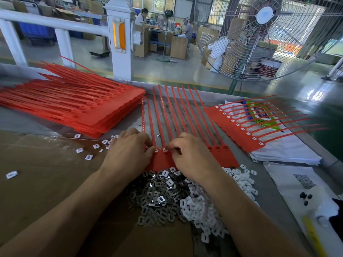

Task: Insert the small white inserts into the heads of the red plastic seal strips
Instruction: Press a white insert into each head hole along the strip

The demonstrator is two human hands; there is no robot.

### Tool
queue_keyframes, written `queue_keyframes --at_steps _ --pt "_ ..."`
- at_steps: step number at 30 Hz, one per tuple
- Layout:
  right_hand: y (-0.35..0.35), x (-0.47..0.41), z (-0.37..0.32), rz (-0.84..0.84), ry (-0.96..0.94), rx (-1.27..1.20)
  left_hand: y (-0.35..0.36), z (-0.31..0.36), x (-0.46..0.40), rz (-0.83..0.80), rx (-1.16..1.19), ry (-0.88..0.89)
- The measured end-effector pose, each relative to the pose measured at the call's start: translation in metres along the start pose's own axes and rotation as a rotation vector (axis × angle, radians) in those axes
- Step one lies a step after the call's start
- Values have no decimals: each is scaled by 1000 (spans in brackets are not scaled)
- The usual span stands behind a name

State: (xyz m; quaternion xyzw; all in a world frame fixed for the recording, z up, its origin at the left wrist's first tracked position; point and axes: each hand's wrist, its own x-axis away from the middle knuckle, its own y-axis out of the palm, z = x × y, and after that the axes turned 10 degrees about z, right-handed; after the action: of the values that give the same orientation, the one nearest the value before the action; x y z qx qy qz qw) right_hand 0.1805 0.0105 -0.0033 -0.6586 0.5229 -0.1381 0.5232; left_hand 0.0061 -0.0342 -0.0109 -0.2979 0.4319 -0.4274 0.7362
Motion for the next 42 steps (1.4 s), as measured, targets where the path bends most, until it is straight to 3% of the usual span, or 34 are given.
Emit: queue_keyframes --at_steps 11,19,22,27,42 --pt "-2 3 -16 -28 -212 369 2 0 1 15 -16 10" --pt "-12 9 5 -11 -73 -10 0 -2 2 16 6 2" --pt "-20 11 5 -109 -60 -131 0 -2 1 12 2 3" --pt "-27 16 -4 -267 -104 -157 -1 -2 1 11 10 1" --pt "-26 17 0 -292 -79 -254 -1 0 1 10 4 4"
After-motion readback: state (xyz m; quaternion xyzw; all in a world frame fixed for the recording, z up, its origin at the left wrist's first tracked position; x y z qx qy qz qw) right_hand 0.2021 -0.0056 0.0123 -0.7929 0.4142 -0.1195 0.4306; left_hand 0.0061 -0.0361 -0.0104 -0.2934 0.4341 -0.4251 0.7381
